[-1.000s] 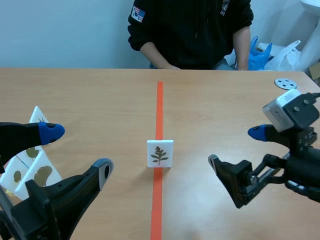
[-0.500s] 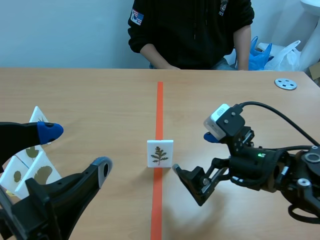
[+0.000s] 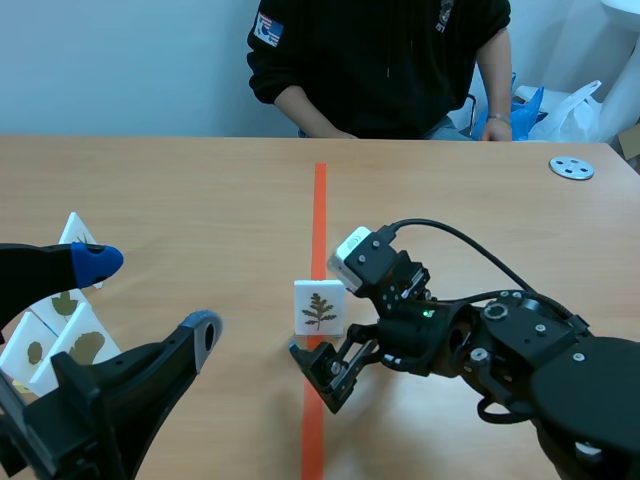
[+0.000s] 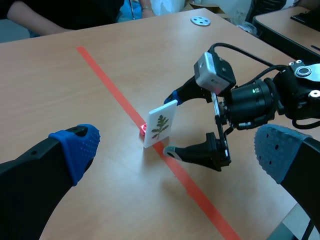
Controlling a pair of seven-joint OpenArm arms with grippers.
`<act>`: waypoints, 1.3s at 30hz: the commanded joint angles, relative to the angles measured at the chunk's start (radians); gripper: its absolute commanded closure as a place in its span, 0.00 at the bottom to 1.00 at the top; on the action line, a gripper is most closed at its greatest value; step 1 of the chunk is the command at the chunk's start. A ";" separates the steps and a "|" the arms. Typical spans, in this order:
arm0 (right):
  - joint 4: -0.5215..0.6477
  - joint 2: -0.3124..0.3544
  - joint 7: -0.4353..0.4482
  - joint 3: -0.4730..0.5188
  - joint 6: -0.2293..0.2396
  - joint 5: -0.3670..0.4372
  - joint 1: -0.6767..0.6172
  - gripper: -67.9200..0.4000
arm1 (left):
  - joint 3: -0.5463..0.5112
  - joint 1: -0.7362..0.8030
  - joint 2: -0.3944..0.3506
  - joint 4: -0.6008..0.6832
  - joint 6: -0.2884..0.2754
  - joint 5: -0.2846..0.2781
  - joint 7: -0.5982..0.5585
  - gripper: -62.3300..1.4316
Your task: Sort the leaf by its shape. The table is split by an orange tape line. A compound leaf with several leaflets goes to the left side, a simple leaf with one blade goes to the right side. Return to the home posture when a red brick is placed on the table.
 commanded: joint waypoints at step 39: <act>0.283 0.082 0.019 0.161 -0.021 0.015 -0.091 0.94 | -0.001 -0.003 0.005 0.007 0.014 -0.006 -0.016 0.00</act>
